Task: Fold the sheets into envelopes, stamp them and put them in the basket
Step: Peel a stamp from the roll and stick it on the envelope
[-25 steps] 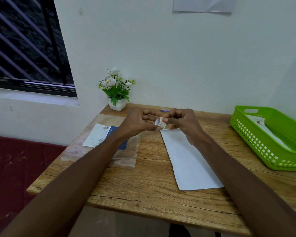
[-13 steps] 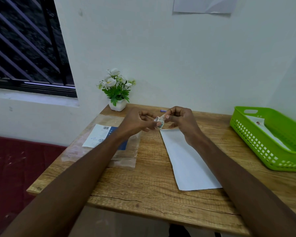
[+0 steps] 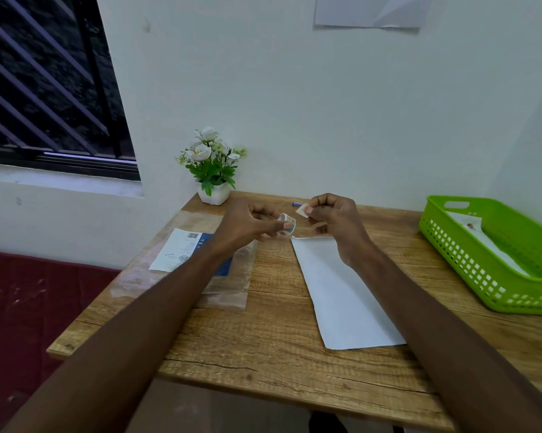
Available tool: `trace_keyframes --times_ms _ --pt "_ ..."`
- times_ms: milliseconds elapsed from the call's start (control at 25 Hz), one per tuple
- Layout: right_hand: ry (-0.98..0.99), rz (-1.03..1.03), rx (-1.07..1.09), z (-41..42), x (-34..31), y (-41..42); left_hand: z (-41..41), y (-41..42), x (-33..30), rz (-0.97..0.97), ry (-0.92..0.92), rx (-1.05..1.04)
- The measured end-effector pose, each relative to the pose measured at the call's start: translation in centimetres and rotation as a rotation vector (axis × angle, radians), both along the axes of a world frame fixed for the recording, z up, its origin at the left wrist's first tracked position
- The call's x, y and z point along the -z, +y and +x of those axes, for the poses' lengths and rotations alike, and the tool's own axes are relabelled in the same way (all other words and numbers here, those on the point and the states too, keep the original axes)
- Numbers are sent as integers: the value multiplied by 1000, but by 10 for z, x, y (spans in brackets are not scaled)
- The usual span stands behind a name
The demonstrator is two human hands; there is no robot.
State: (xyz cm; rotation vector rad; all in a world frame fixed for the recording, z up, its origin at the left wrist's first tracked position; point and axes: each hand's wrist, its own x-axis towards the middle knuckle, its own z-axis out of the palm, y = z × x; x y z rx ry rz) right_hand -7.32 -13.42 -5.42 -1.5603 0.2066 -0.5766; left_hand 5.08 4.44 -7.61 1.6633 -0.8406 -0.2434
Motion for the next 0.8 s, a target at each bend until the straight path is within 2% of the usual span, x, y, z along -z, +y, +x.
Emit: trace_keyframes --times_ms 120,360,520,800 --pt "58 28 20 1 6 2 4 1 2 -69 35 -28" --pt "49 51 53 8 7 13 6 1 3 -158 148 -15" --pt "30 -6 -22 15 9 17 10 3 3 -200 275 -2" --pt "-40 -196 -19 31 7 16 8 0 0 -201 517 121"
